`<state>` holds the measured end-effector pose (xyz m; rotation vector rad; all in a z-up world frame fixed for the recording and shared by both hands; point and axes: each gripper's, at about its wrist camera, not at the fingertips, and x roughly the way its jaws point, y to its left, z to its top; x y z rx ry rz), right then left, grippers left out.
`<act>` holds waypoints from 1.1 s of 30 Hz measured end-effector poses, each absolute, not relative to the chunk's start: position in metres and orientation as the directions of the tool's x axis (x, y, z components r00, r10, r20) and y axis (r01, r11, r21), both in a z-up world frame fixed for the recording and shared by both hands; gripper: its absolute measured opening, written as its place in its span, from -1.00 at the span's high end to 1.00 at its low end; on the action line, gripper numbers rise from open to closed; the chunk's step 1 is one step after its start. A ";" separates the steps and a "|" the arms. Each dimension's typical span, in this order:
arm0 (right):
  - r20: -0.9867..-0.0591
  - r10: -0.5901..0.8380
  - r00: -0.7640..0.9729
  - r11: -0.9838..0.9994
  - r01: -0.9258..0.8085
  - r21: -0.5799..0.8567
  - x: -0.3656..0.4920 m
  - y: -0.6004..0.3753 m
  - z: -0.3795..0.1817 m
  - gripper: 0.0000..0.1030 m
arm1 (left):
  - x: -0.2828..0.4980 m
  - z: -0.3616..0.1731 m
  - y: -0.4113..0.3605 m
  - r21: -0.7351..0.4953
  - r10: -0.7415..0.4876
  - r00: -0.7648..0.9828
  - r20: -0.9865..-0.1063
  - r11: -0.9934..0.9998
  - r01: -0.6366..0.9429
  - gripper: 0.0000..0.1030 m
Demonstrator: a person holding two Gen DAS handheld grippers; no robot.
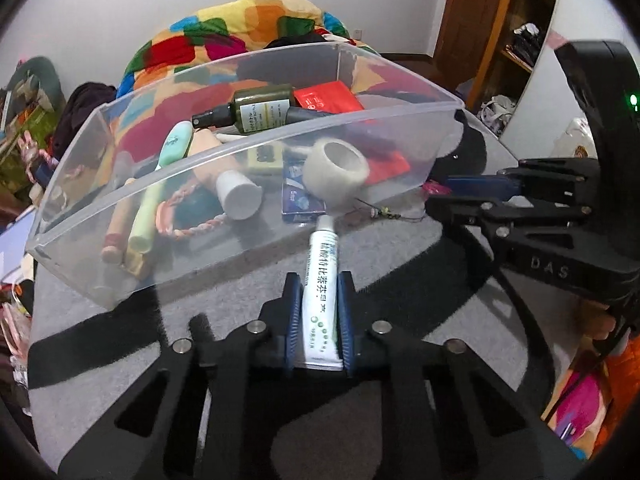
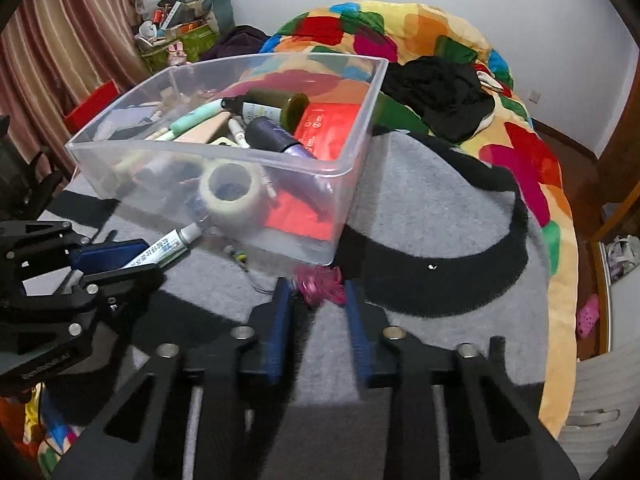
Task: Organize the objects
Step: 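Grasp the white toothpaste tube with the left tool while the right tool grasps the pink clip, then lower the toothpaste tube into the box while the right tool drops the pink clip in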
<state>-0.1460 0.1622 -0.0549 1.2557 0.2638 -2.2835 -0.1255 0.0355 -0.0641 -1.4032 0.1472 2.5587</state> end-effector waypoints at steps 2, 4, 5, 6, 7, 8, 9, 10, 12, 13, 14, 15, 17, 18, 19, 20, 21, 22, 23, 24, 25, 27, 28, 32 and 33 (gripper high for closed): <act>-0.827 -0.343 -0.446 -0.849 0.524 0.069 -0.141 0.162 -0.054 0.65 | -0.121 -0.063 0.035 -0.009 0.139 -0.528 -0.838 -0.970 -0.241 0.67; -0.824 -0.344 -0.451 -0.848 0.526 0.066 -0.136 0.163 -0.054 0.65 | -0.115 -0.063 0.034 -0.009 0.140 -0.534 -0.834 -0.971 -0.240 0.67; -0.820 -0.350 -0.453 -0.846 0.529 0.069 -0.132 0.164 -0.053 0.65 | -0.113 -0.062 0.033 -0.010 0.140 -0.538 -0.831 -0.971 -0.238 0.67; -0.817 -0.356 -0.453 -0.844 0.531 0.073 -0.129 0.164 -0.052 0.65 | -0.110 -0.062 0.031 -0.011 0.140 -0.545 -0.827 -0.973 -0.233 0.67; -0.814 -0.364 -0.452 -0.842 0.534 0.080 -0.126 0.165 -0.051 0.65 | -0.106 -0.062 0.029 -0.017 0.143 -0.551 -0.823 -0.974 -0.227 0.67; -0.810 -0.374 -0.452 -0.840 0.536 0.088 -0.121 0.166 -0.050 0.65 | -0.104 -0.061 0.028 -0.024 0.146 -0.554 -0.819 -0.975 -0.221 0.67; -0.806 -0.384 -0.451 -0.838 0.538 0.098 -0.117 0.168 -0.048 0.65 | -0.101 -0.060 0.025 -0.035 0.150 -0.560 -0.815 -0.977 -0.211 0.67; -0.803 -0.390 -0.450 -0.836 0.538 0.104 -0.115 0.168 -0.047 0.65 | -0.099 -0.059 0.022 -0.044 0.153 -0.566 -0.810 -0.978 -0.202 0.67; -0.792 -0.411 -0.451 -0.831 0.542 0.123 -0.108 0.170 -0.043 0.65 | -0.095 -0.055 0.018 -0.058 0.159 -0.578 -0.801 -0.980 -0.189 0.67; -0.787 -0.420 -0.453 -0.829 0.543 0.130 -0.106 0.170 -0.040 0.65 | -0.091 -0.051 0.015 -0.072 0.167 -0.587 -0.792 -0.981 -0.182 0.68; -0.781 -0.427 -0.455 -0.828 0.544 0.136 -0.104 0.170 -0.037 0.65 | -0.090 -0.048 0.013 -0.080 0.173 -0.593 -0.786 -0.980 -0.181 0.68; -0.774 -0.438 -0.457 -0.825 0.546 0.144 -0.103 0.169 -0.033 0.65 | -0.087 -0.044 0.012 -0.086 0.179 -0.602 -0.778 -0.980 -0.180 0.68; -0.758 -0.458 -0.464 -0.819 0.552 0.157 -0.099 0.169 -0.025 0.65 | -0.082 -0.036 0.009 -0.095 0.188 -0.620 -0.762 -0.979 -0.181 0.96; -0.749 -0.467 -0.470 -0.816 0.555 0.161 -0.098 0.168 -0.021 0.65 | -0.080 -0.032 0.009 -0.098 0.192 -0.626 -0.756 -0.979 -0.181 0.96; -0.741 -0.476 -0.474 -0.813 0.559 0.164 -0.097 0.166 -0.016 0.65 | -0.078 -0.027 0.007 -0.103 0.197 -0.636 -0.746 -0.978 -0.183 0.96; -0.734 -0.483 -0.478 -0.810 0.562 0.167 -0.096 0.165 -0.012 0.65 | -0.077 -0.022 0.007 -0.102 0.199 -0.647 -0.736 -0.978 -0.184 0.96; -0.726 -0.489 -0.484 -0.808 0.565 0.167 -0.094 0.164 -0.008 0.65 | -0.076 -0.018 0.007 -0.099 0.198 -0.657 -0.728 -0.978 -0.185 0.96; -0.716 -0.497 -0.491 -0.805 0.568 0.169 -0.093 0.163 -0.003 0.65 | -0.074 -0.013 0.006 -0.094 0.196 -0.668 -0.718 -0.978 -0.185 0.96; -0.710 -0.502 -0.494 -0.803 0.571 0.171 -0.091 0.162 0.000 0.65 | -0.073 -0.011 0.004 -0.095 0.198 -0.672 -0.714 -0.978 -0.188 0.96; -0.703 -0.508 -0.498 -0.801 0.573 0.172 -0.090 0.161 0.003 0.65 | -0.072 -0.009 0.003 -0.098 0.207 -0.673 -0.710 -0.975 -0.197 0.96; -0.698 -0.511 -0.502 -0.800 0.574 0.173 -0.089 0.161 0.006 0.65 | -0.072 -0.009 0.003 -0.094 0.208 -0.671 -0.712 -0.975 -0.202 0.95; -0.687 -0.520 -0.508 -0.797 0.577 0.176 -0.088 0.160 0.012 0.65 | -0.073 -0.012 0.004 -0.072 0.184 -0.668 -0.721 -0.979 -0.192 0.94; -0.684 -0.522 -0.510 -0.797 0.577 0.178 -0.089 0.161 0.014 0.65 | -0.075 -0.016 0.004 -0.060 0.173 -0.659 -0.732 -0.980 -0.190 0.91; -0.665 -0.539 -0.516 -0.795 0.574 0.199 -0.091 0.161 0.022 0.65 | -0.083 -0.036 -0.001 -0.047 0.143 -0.621 -0.771 -0.984 -0.169 0.50; -0.659 -0.546 -0.518 -0.793 0.574 0.206 -0.091 0.160 0.024 0.65 | -0.085 -0.040 -0.002 -0.039 0.130 -0.614 -0.778 -0.986 -0.160 0.42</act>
